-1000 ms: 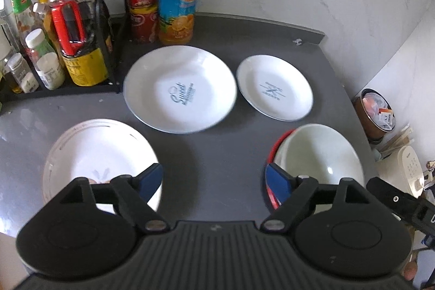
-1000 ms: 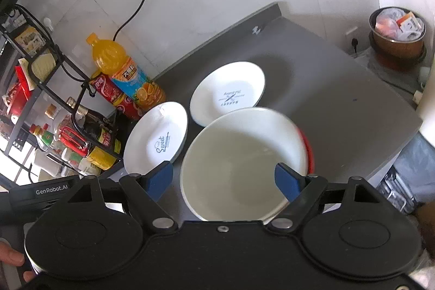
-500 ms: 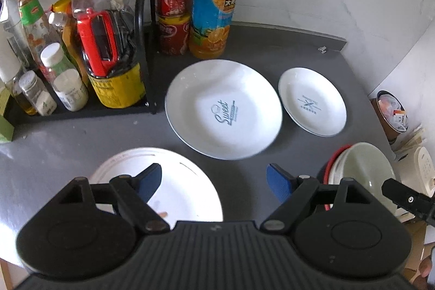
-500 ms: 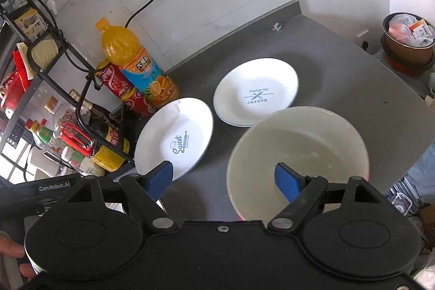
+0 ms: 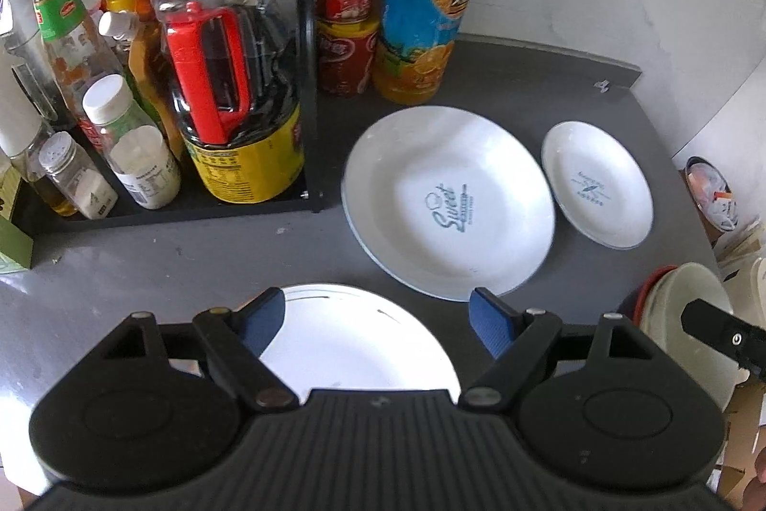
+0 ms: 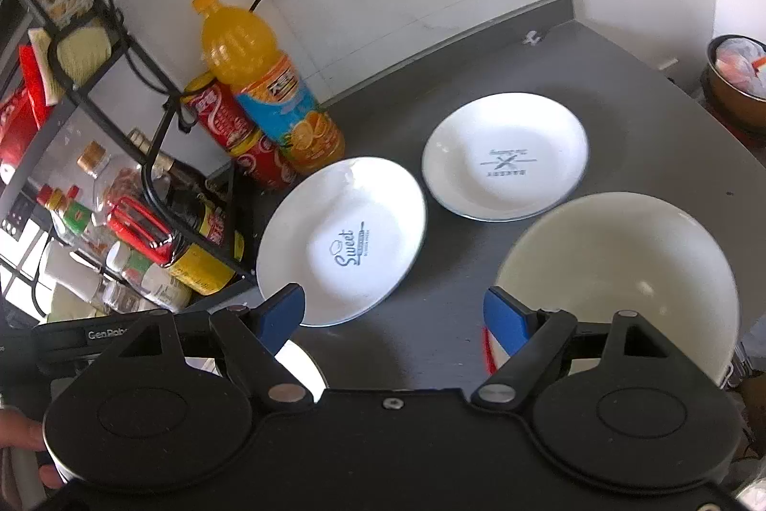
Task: Organize plates and bowls
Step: 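Withdraw the right tool from the bowl stack toward the white plates, then move both tools over the flower plate to the rim of the 'Sweet' plate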
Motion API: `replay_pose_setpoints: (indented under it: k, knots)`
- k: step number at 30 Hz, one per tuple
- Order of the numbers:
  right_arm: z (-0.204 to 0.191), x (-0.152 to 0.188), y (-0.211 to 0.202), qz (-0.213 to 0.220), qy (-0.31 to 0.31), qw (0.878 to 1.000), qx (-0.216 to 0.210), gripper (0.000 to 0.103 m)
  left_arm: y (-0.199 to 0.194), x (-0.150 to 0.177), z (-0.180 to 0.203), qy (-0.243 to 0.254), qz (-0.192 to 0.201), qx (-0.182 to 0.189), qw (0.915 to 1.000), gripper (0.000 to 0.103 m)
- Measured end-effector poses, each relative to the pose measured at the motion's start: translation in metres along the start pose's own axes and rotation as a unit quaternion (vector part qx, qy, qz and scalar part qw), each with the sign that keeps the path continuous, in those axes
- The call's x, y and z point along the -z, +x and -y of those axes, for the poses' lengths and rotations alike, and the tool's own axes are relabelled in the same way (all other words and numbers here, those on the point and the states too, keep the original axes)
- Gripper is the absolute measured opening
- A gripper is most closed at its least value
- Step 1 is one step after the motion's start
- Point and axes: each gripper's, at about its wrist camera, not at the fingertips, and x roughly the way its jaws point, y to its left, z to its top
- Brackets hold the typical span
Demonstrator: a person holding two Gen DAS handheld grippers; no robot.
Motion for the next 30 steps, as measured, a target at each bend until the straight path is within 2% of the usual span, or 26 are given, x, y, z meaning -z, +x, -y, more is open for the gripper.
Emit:
replay_pose_setpoints:
  k: [8, 19, 24, 30]
  knots:
    - [-0.022, 0.002, 0.015, -0.029, -0.032, 0.999, -0.002, 0.081, 0.006, 0.005, -0.012, 0.013, -0.020, -0.012, 0.9996, 0.083]
    - [-0.034, 0.012, 0.041, -0.052, -0.080, 0.995, 0.006, 0.080, 0.007, 0.022, -0.030, -0.004, -0.044, -0.030, 0.9986, 0.083]
    - [-0.033, 0.010, 0.056, -0.052, -0.089, 0.995, 0.003, 0.065, 0.009, 0.024, -0.040, -0.020, -0.041, -0.033, 0.9984, 0.083]
    - [-0.024, 0.004, 0.073, -0.042, -0.071, 0.997, 0.010, 0.056, 0.014, 0.017, -0.043, -0.030, -0.020, -0.031, 0.9989, 0.082]
